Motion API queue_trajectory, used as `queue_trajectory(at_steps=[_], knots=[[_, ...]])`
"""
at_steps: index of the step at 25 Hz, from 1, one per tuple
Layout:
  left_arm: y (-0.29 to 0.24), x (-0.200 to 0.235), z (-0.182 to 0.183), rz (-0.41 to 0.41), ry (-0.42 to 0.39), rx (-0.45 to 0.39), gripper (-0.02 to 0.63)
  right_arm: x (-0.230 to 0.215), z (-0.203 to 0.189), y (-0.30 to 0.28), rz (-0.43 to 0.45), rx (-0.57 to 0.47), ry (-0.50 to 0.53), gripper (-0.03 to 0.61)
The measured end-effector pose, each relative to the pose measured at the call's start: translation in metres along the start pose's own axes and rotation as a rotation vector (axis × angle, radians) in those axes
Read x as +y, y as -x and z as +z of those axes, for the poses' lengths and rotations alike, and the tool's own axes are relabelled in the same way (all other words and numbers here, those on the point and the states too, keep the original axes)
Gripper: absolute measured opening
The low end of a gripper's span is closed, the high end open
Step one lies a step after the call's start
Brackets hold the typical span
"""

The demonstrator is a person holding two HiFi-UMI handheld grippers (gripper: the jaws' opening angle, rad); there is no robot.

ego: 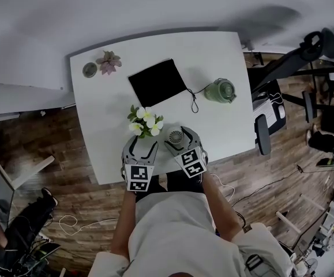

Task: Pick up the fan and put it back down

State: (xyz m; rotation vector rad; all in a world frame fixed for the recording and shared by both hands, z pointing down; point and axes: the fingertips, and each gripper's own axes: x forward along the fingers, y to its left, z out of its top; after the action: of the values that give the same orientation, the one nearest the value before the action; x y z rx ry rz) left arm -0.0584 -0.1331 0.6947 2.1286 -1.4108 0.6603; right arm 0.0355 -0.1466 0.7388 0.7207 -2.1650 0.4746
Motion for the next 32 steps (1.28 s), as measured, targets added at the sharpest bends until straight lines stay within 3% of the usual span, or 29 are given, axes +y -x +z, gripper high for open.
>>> queue_trajectory(at_steps=[10,18,24,32], knots=[[0.002,0.001,-0.002,-0.015,-0.004,0.000,0.301,0.002,0.006,-0.007,0.000,-0.021,-0.021,0.365],[0.016,0.003,0.001,-0.020,-0.025,-0.025,0.301,0.005,0.004,-0.004,-0.038,-0.018,-0.021,0.419],[0.039,0.005,0.014,-0.024,-0.059,-0.080,0.301,0.008,0.028,0.027,-0.119,-0.116,-0.022,0.419],[0.083,0.004,0.059,-0.036,-0.136,-0.235,0.301,0.023,0.082,0.104,-0.268,-0.328,0.010,0.391]])
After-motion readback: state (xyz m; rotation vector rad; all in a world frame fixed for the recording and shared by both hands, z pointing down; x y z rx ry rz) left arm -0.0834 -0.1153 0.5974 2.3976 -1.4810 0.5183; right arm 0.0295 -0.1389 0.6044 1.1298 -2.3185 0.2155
